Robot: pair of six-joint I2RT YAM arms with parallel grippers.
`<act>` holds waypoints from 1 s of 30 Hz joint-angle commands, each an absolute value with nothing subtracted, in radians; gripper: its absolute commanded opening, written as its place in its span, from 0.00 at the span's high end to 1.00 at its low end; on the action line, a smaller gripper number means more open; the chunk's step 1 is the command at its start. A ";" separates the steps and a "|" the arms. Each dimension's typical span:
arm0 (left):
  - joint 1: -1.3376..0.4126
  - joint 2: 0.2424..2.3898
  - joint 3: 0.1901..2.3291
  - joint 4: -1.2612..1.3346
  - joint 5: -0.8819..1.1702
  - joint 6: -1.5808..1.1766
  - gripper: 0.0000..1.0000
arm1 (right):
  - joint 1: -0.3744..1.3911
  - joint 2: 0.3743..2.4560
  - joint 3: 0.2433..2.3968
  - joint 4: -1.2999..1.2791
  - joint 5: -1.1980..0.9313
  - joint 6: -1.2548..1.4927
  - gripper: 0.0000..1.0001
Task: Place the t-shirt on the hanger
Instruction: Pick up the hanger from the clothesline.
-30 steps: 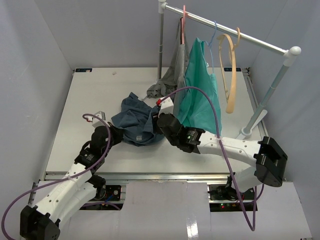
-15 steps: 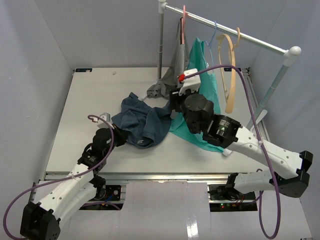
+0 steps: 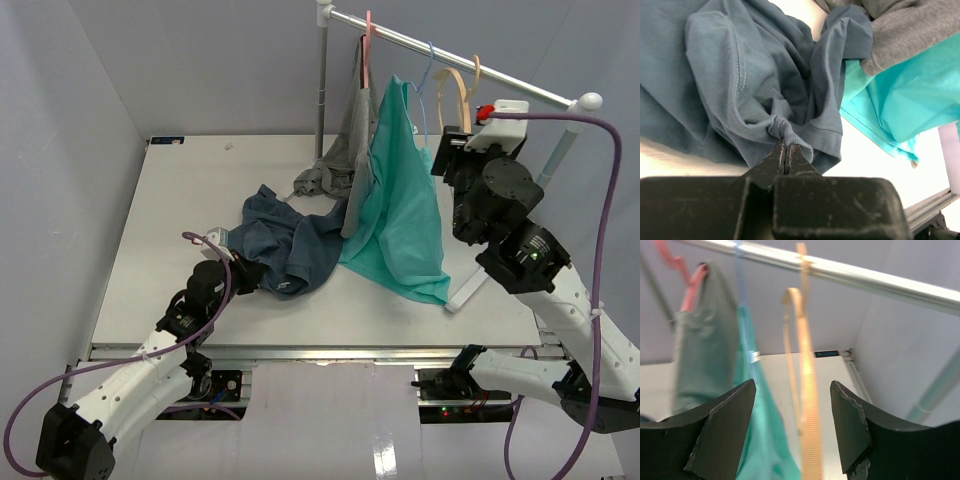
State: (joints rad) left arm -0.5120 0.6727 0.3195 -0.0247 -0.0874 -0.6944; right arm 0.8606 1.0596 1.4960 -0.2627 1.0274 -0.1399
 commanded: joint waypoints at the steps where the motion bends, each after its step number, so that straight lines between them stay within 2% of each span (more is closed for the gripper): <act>1: -0.529 0.663 0.333 -0.009 -0.069 -0.677 1.00 | 0.754 1.068 1.485 -0.260 1.025 -0.159 0.31; 5: -0.537 0.654 0.333 -0.013 -0.071 -0.675 1.00 | 0.665 1.136 1.532 -0.330 0.932 -0.104 0.30; 7: -0.544 0.648 0.333 -0.015 -0.069 -0.675 1.00 | 0.561 1.171 1.568 -0.379 0.837 -0.035 0.30; 11: -0.557 0.633 0.336 -0.023 -0.077 -0.669 1.00 | 0.471 1.228 1.604 -0.428 0.637 0.010 0.30; 26: -0.573 0.611 0.341 -0.037 -0.101 -0.669 1.00 | 0.426 1.270 1.605 -0.397 0.636 0.005 0.37; 30: -0.575 0.605 0.341 -0.040 -0.104 -0.669 1.00 | 0.418 1.277 1.617 -0.392 0.636 -0.031 0.43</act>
